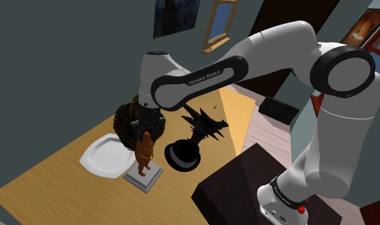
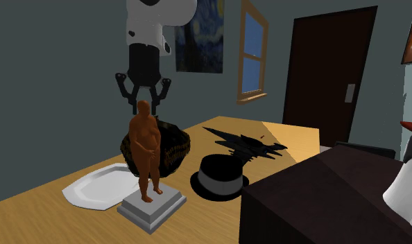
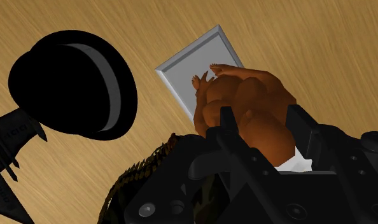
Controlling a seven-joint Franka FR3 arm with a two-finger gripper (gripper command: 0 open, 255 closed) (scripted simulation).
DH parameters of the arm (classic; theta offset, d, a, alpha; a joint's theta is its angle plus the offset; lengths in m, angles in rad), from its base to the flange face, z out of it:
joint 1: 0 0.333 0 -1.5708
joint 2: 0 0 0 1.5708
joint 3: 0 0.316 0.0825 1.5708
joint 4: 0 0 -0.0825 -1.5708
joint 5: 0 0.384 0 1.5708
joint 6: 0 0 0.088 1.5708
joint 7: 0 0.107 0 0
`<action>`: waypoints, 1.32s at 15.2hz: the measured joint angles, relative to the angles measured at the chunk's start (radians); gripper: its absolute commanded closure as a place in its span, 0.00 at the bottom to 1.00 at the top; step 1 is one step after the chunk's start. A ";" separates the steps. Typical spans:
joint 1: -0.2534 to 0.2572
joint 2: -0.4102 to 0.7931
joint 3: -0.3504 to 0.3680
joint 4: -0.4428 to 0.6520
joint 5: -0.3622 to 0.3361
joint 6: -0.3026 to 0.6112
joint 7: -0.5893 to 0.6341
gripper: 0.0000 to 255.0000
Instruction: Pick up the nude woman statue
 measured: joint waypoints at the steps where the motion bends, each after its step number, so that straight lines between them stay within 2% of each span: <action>1: 0.000 0.000 0.000 0.000 0.000 0.000 0.000 1.00; 5: 0.000 -0.001 0.000 0.003 0.001 -0.006 0.001 1.00; 20: -0.016 -0.091 0.018 0.080 0.035 -0.166 0.000 1.00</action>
